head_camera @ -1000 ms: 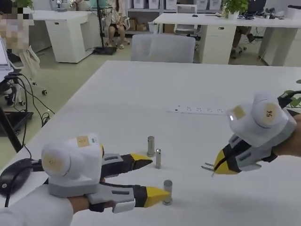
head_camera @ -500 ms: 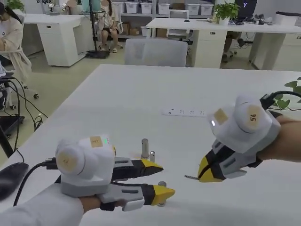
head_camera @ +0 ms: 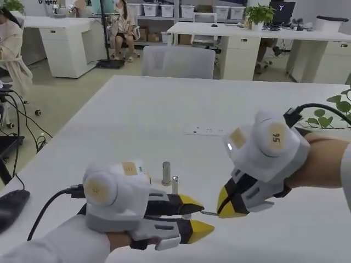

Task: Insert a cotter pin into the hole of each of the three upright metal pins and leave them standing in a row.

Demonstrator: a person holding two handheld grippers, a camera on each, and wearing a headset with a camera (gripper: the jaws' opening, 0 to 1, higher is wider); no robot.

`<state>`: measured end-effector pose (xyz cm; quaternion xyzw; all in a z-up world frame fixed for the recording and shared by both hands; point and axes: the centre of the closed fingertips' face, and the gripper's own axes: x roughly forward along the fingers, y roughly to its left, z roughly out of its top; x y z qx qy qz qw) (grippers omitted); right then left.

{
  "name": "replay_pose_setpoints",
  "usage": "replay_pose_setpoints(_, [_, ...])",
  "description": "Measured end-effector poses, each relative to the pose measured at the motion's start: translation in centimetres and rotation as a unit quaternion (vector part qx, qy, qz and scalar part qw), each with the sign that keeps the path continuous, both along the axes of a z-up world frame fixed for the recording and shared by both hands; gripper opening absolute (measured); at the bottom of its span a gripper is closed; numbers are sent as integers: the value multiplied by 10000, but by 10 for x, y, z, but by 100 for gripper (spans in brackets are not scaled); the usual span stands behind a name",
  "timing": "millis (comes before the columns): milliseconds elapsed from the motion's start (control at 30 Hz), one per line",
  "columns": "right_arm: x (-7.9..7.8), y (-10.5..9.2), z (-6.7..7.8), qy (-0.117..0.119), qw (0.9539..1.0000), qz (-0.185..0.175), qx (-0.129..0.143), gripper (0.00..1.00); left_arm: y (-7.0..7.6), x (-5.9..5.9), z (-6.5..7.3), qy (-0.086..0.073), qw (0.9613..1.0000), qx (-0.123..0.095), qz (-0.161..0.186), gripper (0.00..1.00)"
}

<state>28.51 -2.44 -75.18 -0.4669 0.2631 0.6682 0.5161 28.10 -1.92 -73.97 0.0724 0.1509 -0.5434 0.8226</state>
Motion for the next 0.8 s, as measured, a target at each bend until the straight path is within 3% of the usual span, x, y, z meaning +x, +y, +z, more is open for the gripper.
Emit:
replay_pose_setpoints(200, [-4,2,-2,26,9999,93,-76,2,-1,-1,-1,56,10000,21,-25,15])
replay_pose_setpoints(800, [-10,8,-3,9,9996,249,-150,2,2,-3,0,29,10000,36,-34,2])
